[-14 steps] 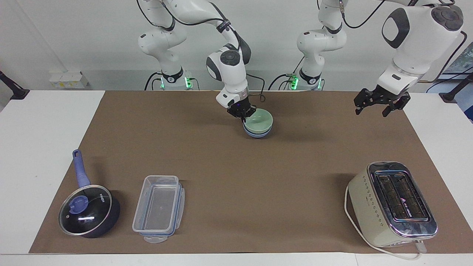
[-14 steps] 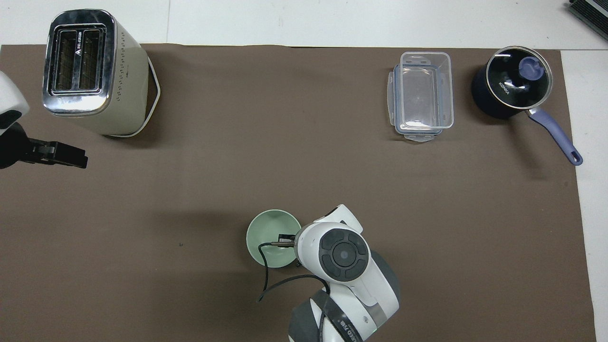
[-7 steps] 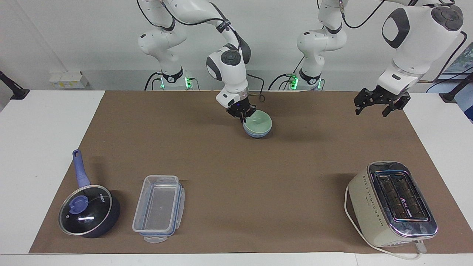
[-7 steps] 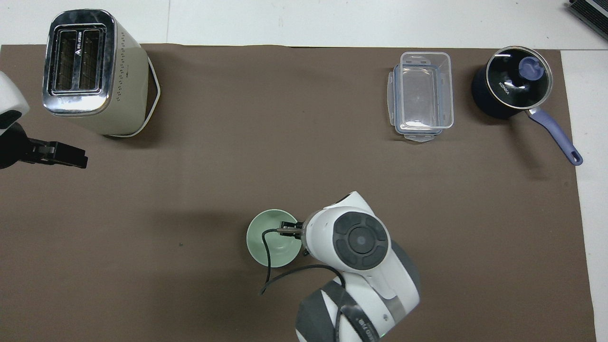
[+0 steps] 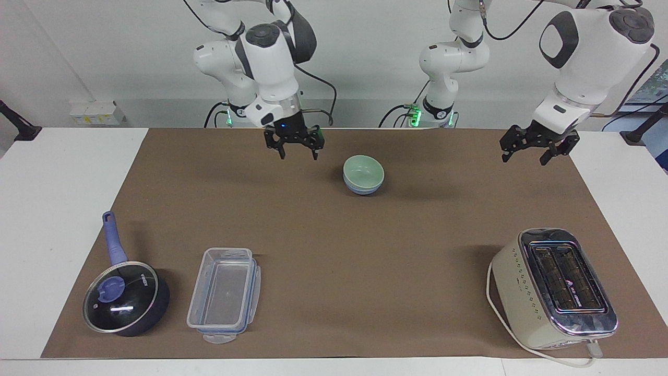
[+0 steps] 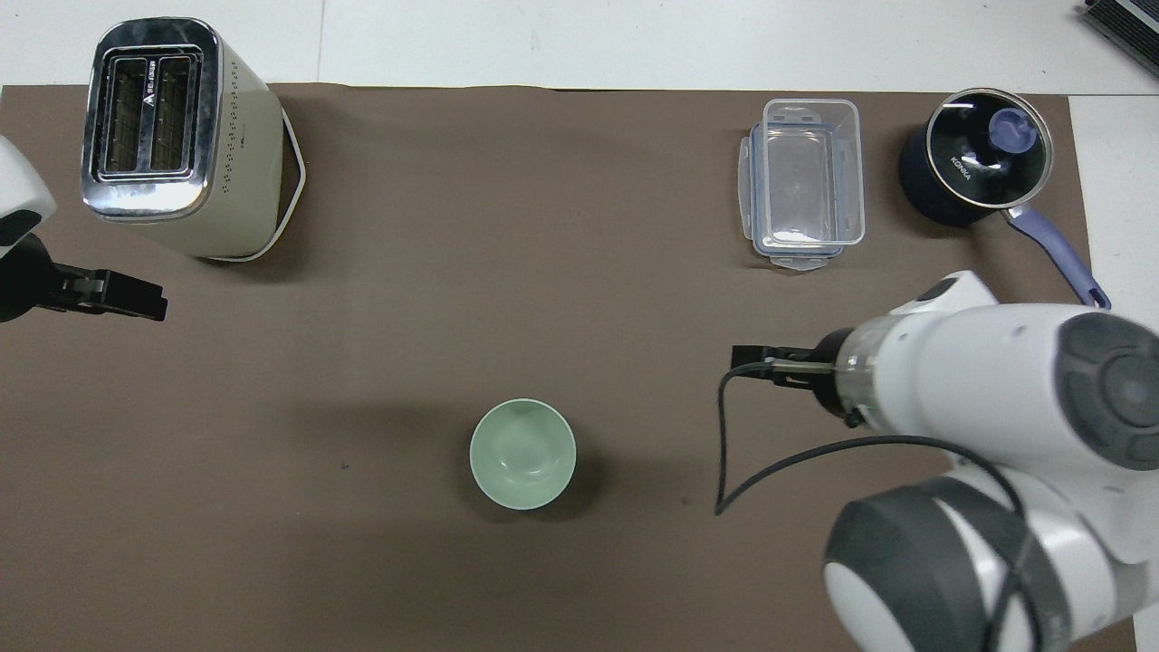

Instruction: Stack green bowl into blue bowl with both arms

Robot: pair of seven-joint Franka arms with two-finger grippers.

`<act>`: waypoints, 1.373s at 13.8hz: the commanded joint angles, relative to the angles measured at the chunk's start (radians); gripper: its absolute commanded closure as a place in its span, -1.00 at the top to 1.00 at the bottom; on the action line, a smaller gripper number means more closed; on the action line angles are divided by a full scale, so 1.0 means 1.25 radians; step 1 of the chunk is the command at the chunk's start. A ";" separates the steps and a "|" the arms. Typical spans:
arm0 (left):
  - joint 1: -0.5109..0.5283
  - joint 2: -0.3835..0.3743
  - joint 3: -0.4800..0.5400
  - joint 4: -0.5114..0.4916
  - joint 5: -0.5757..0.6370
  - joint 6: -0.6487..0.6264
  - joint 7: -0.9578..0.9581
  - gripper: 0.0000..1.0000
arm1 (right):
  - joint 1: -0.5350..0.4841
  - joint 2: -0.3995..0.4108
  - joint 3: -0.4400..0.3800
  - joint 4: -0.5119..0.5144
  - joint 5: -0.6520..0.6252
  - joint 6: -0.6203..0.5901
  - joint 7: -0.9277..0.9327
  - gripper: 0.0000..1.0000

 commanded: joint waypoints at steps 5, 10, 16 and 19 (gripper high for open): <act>0.010 0.007 -0.009 0.022 0.016 -0.021 -0.002 1.00 | -0.126 0.080 0.011 0.261 -0.073 -0.150 -0.075 1.00; 0.010 0.008 -0.009 0.022 0.016 -0.021 -0.002 1.00 | -0.177 0.145 0.010 0.409 -0.078 -0.268 -0.155 1.00; 0.010 0.008 -0.009 0.022 0.016 -0.021 -0.002 1.00 | -0.192 0.227 0.010 0.558 -0.079 -0.399 -0.199 1.00; 0.010 0.008 -0.009 0.022 0.016 -0.021 -0.002 1.00 | -0.193 0.214 0.008 0.541 -0.065 -0.407 -0.204 1.00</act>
